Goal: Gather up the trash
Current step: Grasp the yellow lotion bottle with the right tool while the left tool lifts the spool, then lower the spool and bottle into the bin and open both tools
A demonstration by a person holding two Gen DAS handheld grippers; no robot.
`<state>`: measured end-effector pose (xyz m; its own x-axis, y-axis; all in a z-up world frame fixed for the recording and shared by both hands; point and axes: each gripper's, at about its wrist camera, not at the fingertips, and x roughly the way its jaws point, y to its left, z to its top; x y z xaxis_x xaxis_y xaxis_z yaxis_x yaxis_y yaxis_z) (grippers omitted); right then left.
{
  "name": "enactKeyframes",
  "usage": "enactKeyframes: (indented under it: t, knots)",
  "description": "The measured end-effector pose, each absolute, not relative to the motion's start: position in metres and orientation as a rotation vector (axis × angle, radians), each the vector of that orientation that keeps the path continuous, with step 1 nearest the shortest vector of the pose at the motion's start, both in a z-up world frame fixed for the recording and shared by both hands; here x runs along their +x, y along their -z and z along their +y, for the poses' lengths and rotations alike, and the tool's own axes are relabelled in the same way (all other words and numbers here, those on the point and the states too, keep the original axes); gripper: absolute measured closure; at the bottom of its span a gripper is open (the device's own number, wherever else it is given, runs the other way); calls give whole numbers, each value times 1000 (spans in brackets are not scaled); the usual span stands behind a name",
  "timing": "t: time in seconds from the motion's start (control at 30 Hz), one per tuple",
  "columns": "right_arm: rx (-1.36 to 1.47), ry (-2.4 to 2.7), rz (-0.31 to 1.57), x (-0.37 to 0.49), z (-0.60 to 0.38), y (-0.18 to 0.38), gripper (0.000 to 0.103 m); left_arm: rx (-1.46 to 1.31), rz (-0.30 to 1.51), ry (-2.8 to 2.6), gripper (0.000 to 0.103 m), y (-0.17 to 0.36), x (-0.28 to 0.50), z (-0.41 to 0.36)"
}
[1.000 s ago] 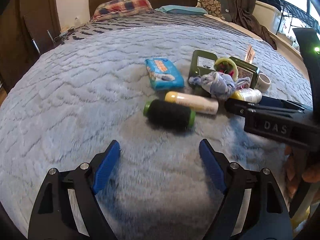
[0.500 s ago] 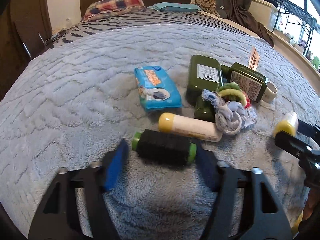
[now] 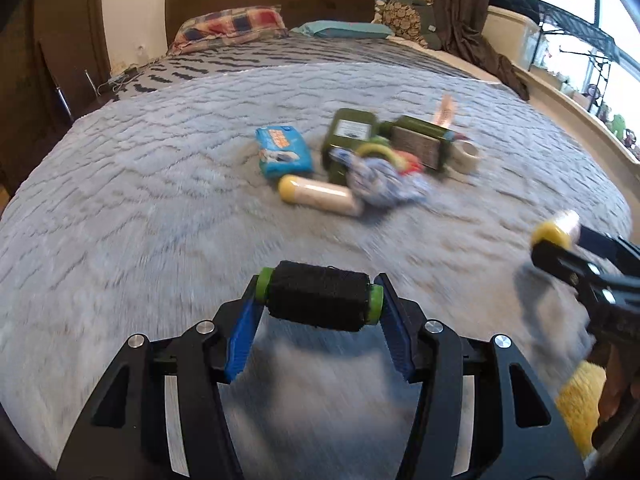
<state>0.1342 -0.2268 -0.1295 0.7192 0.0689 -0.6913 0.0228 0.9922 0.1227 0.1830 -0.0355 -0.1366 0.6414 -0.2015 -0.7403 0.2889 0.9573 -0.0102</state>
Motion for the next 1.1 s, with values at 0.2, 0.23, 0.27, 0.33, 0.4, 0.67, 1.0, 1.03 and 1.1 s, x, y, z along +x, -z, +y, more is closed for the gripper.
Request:
enactKeyframes:
  t: [0.2,0.23,0.27,0.33,0.4,0.67,1.0,1.03,1.1]
  knots:
    - [128,-30,731,89,-230,117,21,102,788,294,50,124,120,-39]
    - [130,-31,719,77,-231,114,21,99,778,295,50,122,107,-40]
    - [130,-32,713,70,-232,112,21,93,769,299,50,120,94,-40]
    - [130,-32,701,51,-232,109,21,83,764,308,50,119,78,-41]
    - [132,-38,698,33,-230,110,21,77,764,314,50,121,61,-42]
    - [112,-70,789,-4,-219,144,21,73,858,336,50,160,15,-46]
    - [148,-101,987,-10,-209,214,21,86,1101,360,50,243,2,-51]
    - [153,-102,1014,-9,-208,224,21,85,1124,359,50,251,2,-51]
    - [155,-104,1045,-8,-204,235,21,92,1158,354,50,263,5,-51]
